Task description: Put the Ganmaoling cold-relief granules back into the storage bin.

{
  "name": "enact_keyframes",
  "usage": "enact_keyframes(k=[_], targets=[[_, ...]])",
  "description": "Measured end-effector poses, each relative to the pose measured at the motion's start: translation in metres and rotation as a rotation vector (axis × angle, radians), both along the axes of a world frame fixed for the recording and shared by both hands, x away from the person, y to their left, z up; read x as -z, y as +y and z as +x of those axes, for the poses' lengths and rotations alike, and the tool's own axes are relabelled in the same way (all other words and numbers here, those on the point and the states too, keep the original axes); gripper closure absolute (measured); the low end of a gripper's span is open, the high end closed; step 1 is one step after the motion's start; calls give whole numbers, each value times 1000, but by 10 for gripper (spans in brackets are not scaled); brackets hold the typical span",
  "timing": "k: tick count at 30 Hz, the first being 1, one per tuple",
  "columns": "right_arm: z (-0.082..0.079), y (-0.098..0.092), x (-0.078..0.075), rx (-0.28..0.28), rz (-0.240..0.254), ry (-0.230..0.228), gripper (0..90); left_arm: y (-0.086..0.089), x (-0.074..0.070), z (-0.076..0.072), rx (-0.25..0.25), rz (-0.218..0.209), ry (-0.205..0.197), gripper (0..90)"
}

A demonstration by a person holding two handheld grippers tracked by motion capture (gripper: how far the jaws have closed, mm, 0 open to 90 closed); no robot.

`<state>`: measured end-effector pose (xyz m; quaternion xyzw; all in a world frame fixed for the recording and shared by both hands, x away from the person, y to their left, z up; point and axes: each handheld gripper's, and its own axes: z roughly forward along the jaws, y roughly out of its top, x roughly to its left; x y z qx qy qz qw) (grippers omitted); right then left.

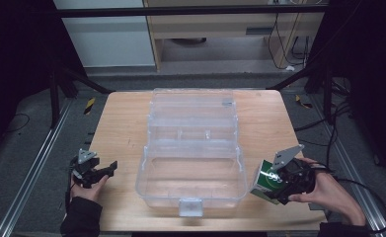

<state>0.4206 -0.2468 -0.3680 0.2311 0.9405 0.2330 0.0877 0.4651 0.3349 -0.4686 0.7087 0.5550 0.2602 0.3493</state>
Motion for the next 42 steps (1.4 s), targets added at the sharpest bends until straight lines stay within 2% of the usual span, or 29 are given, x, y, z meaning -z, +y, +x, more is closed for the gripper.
enact_keyframes(k=[1, 7, 11, 17, 23, 27, 38, 42], targets=[[-1, 1, -6, 4, 14, -19, 159, 0, 0, 0, 1, -1, -1, 258], [-1, 4, -22, 14, 18, -51, 159, 0, 0, -1, 1, 1, -3, 258], [-1, 4, -30, 16, 31, -60, 160, 0, 1, -1, 4, 2, 1, 258], [-2, 14, -44, 6, 41, -76, 160, 0, 0, -1, 2, 2, -2, 258], [1, 26, -48, 27, 50, -83, 161, -1, 0, -1, 4, 3, -3, 259], [6, 37, -47, 21, 60, -98, 160, -1, 0, -1, 6, 3, -3, 259], [13, 66, -44, 9, 73, -93, 160, -1, 0, -1, 4, 9, -7, 260], [16, 76, -43, -5, 96, -105, 160, -1, 0, -1, 4, 9, -6, 260]])
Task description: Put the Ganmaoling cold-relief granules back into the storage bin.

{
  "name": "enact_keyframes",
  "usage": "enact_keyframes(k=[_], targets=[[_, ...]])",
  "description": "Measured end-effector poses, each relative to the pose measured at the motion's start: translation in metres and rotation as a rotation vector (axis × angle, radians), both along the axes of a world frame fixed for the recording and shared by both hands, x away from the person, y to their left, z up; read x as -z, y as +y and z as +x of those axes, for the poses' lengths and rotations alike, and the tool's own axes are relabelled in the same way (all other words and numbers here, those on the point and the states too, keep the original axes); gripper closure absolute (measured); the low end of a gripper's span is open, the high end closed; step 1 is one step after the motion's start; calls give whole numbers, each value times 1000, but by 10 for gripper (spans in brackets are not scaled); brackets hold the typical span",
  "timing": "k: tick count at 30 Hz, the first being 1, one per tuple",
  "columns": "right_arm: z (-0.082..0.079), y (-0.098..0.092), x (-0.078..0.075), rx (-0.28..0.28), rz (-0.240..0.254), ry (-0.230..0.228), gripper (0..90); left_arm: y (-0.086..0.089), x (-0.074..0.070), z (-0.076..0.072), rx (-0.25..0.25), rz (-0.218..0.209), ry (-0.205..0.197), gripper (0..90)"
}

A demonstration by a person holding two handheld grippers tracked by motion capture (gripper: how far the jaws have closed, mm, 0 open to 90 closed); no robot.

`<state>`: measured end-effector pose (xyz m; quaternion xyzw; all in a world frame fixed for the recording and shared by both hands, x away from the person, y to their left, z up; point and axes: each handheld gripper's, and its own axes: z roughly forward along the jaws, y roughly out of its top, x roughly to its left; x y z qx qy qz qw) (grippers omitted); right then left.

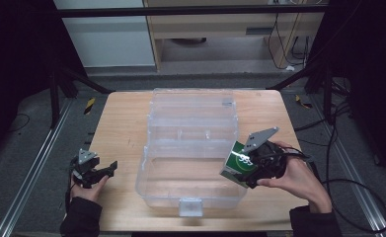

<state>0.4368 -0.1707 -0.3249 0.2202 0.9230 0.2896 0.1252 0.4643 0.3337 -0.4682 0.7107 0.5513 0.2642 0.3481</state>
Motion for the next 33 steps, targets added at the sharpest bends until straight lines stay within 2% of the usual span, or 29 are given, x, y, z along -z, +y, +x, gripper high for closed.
enact_keyframes(k=[7, 9, 14, 17, 25, 33], targets=[[5, 17, 4, -14, -5, -12, 160, 1, 0, 0, 0, 0, -1, 260], [8, 24, 8, -16, 7, -22, 160, 1, 0, 0, 0, 3, -1, 260], [10, 33, 12, -25, 41, -10, 158, 1, -1, 0, -2, -2, -4, 261], [9, 34, 14, -33, 38, -9, 158, 1, -1, -1, -1, 1, -5, 261], [1, 35, 16, -56, -23, -2, 161, 0, -1, -1, 1, 5, -4, 261], [0, 43, 27, -82, -79, 21, 161, 1, -1, -1, 0, 2, -5, 261]])
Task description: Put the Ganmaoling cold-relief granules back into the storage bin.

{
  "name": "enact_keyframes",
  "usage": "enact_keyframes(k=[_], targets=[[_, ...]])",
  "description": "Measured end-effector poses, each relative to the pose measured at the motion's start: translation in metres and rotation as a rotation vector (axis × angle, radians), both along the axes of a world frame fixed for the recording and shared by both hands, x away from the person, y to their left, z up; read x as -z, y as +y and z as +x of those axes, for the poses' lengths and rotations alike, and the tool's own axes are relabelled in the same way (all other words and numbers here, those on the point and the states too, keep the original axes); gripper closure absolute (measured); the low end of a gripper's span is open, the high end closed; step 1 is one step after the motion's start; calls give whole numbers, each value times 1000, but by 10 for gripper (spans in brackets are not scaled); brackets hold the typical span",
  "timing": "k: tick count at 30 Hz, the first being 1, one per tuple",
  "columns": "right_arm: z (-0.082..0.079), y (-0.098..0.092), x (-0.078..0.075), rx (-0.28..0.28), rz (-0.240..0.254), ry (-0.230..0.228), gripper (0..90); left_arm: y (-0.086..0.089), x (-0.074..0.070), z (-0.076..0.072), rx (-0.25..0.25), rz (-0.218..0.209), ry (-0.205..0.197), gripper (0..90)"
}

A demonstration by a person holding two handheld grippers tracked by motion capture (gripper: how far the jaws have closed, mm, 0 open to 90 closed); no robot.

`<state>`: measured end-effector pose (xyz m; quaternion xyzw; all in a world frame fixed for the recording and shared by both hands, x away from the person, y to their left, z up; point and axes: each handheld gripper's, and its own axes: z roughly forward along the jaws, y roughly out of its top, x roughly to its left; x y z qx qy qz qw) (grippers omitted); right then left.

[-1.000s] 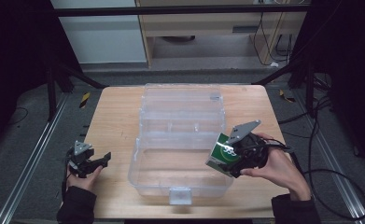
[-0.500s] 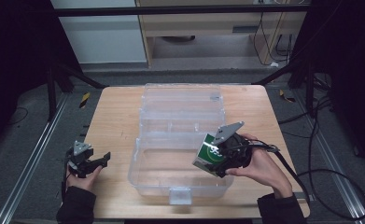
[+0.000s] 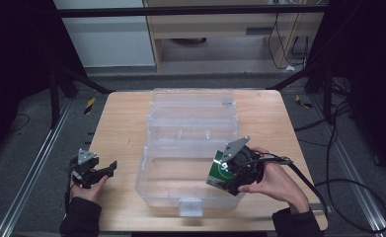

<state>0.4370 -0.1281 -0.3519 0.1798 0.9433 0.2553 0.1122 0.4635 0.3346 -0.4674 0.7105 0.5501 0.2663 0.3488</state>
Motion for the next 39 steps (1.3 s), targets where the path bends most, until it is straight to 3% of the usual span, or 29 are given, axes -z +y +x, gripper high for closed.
enact_keyframes(k=[3, 6, 10, 13, 16, 25, 28, 35, 39], targets=[[1, 4, 8, -8, -24, 12, 161, 0, 0, 0, 0, 0, -1, 261], [3, 3, 13, -8, -4, 25, 161, 0, 0, 0, 1, -1, -1, 261], [5, 5, 26, -17, -64, 29, 160, 0, 0, 0, 0, 1, 2, 260], [8, 3, 34, -12, -35, 62, 159, 0, 0, 0, -1, -1, 0, 261], [10, 3, 44, -5, -62, 67, 158, 0, 0, 0, 0, 0, 2, 261], [15, 4, 63, -15, -79, 92, 146, 0, 0, 0, 2, 2, 3, 260], [16, 3, 64, -4, -64, 110, 145, 0, 1, 0, 1, 1, 4, 261], [16, 1, 63, -8, -72, 98, 134, 0, 0, 0, 2, 3, 4, 260], [14, -4, 55, -1, -30, 83, 140, 0, 1, 1, 2, 2, 6, 260]])
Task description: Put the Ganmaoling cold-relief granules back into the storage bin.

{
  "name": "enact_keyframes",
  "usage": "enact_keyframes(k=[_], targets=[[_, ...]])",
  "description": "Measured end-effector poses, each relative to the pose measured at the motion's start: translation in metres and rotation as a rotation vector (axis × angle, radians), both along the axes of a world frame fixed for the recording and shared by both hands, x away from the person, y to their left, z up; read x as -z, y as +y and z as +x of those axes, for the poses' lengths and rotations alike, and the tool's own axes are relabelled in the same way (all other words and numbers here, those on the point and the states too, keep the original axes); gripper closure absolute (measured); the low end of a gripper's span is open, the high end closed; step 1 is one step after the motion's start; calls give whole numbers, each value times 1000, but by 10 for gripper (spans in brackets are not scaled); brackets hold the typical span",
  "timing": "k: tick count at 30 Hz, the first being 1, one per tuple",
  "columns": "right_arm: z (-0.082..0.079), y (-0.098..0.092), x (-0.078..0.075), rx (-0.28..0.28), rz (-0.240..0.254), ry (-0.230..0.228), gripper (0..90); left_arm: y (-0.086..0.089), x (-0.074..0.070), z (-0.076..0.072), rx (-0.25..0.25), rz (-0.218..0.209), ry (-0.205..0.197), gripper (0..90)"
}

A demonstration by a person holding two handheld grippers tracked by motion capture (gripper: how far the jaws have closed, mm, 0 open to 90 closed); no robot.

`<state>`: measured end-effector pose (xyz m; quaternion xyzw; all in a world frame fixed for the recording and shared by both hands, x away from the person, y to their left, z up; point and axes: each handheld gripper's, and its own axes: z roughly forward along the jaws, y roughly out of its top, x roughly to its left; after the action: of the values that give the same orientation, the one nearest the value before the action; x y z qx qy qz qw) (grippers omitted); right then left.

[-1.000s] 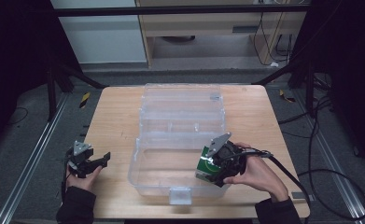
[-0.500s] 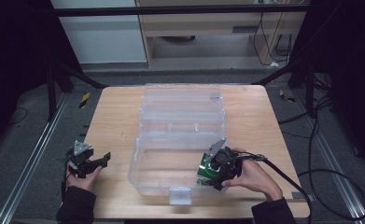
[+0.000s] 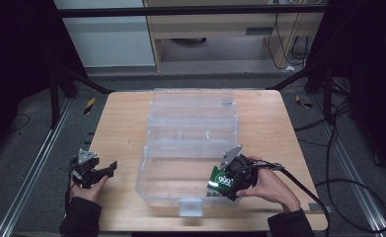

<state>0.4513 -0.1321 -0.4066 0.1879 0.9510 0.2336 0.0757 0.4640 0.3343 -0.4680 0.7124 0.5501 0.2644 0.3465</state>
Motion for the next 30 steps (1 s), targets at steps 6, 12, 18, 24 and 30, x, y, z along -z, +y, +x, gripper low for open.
enact_keyframes(k=[6, 12, 18, 24, 30], targets=[[-7, -14, -18, 36, 77, -49, 121, 0, 0, 0, 1, 0, -2, 260], [-16, -40, -34, 128, 176, -148, 93, 0, 0, -1, 0, -1, -2, 260], [-24, -80, -39, 307, 303, -227, 76, 0, -1, -1, 0, 2, -3, 260], [-19, -118, -24, 561, 401, -297, 68, 0, -1, -1, -1, -1, -5, 261], [-11, -134, 2, 662, 400, -292, 61, 0, -1, -1, 4, -4, -5, 269]])
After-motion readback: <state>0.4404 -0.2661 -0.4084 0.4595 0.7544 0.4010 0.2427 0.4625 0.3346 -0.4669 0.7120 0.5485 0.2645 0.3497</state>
